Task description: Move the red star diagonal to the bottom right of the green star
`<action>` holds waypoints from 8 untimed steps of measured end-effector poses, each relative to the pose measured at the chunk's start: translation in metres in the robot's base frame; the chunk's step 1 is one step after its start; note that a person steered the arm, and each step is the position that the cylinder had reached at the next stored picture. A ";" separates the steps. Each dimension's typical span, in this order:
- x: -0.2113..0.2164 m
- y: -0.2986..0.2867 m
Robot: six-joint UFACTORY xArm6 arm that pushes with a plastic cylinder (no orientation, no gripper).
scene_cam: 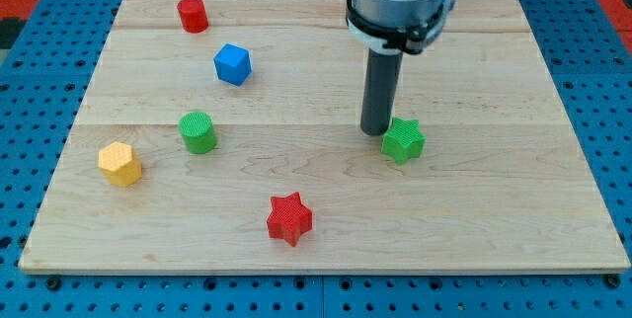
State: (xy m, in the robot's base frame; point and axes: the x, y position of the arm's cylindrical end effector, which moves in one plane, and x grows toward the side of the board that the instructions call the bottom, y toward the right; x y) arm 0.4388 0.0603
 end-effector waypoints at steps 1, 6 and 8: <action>-0.020 0.038; 0.117 -0.141; 0.137 0.014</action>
State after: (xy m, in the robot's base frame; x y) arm 0.5757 0.0738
